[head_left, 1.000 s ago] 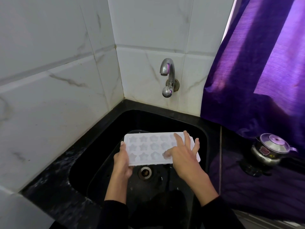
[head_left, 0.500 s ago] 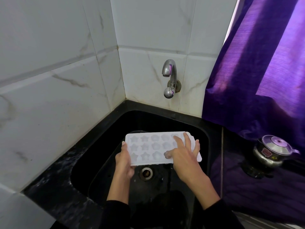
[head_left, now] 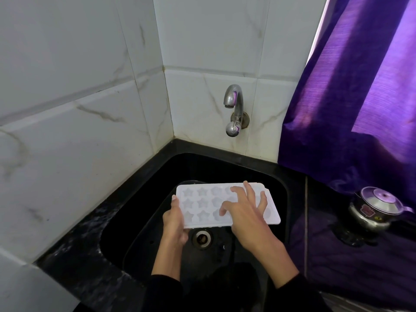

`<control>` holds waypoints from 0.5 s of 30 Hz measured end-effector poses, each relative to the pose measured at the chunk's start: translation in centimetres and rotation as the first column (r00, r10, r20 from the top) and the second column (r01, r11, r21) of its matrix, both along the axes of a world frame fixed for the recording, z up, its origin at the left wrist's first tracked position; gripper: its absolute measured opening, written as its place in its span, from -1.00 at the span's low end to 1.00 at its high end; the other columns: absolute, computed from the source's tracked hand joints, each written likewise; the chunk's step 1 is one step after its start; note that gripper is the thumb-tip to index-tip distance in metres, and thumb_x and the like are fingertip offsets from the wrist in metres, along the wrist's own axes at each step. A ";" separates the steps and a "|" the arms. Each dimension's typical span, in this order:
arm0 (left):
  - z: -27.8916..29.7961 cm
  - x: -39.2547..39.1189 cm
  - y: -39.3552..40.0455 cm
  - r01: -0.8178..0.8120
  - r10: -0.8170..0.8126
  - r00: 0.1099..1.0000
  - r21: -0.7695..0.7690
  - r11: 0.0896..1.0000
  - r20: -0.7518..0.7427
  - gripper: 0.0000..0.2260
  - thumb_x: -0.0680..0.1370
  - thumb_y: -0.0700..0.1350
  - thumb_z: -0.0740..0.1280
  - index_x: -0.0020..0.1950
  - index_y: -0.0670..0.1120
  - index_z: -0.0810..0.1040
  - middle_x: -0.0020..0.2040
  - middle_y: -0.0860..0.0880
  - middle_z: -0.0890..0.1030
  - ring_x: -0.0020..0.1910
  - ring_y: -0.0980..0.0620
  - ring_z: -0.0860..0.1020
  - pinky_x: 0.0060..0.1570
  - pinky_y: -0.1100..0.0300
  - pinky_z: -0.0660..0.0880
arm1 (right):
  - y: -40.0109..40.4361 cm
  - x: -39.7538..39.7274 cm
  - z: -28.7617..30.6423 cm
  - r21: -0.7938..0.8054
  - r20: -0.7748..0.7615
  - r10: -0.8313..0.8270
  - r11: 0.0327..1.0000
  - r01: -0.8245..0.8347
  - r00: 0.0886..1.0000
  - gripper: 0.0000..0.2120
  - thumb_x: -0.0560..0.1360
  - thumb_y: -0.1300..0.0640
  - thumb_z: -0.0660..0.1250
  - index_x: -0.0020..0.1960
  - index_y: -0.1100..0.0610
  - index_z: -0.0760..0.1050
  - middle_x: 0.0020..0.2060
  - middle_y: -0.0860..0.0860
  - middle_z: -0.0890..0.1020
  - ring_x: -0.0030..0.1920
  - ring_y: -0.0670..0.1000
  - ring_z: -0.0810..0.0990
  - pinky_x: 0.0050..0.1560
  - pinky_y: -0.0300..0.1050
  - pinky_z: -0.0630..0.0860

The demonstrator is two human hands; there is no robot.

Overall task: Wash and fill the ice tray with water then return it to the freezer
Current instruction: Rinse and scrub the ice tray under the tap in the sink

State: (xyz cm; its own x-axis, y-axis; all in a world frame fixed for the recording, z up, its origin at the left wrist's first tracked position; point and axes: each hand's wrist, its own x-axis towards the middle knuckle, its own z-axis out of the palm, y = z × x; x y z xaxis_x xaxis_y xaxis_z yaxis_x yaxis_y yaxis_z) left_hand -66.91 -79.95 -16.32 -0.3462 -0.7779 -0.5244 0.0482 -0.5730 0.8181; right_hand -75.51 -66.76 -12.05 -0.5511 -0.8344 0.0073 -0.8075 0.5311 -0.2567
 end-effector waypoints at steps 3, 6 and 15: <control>0.1 0.0 0.1 0.001 -0.001 1.000 0.013 1.000 -0.004 -0.68 0.63 0.10 0.12 -0.11 -0.09 0.48 -0.14 -0.13 0.62 -0.16 -0.13 0.62 -0.14 -0.02 0.57 | -0.2 0.5 -0.1 0.045 0.002 0.023 0.999 -0.023 1.000 -0.32 0.37 0.53 0.25 0.30 -0.09 0.47 0.54 0.11 -0.08 0.51 0.21 -0.37 0.42 0.32 -0.36; 0.0 0.0 0.1 -0.002 0.002 1.000 0.019 1.000 -0.008 -0.68 0.63 0.10 0.12 -0.08 -0.10 0.49 -0.13 -0.14 0.63 -0.15 -0.13 0.62 -0.16 -0.03 0.57 | -0.1 0.7 -0.1 0.053 0.005 0.024 0.998 -0.024 1.000 -0.34 0.41 0.52 0.25 0.31 -0.09 0.47 0.55 0.11 -0.10 0.49 0.24 -0.40 0.42 0.33 -0.34; -0.2 -0.3 0.3 0.018 -0.018 1.000 0.010 1.000 0.000 -0.68 0.63 0.11 0.11 -0.06 -0.10 0.49 -0.10 -0.15 0.64 -0.12 -0.15 0.63 -0.11 -0.05 0.59 | -0.2 0.9 0.5 0.080 -0.035 0.020 0.997 -0.018 0.999 -0.50 0.45 0.45 0.27 0.24 -0.02 0.53 0.54 0.13 -0.03 0.51 0.23 -0.35 0.41 0.38 -0.34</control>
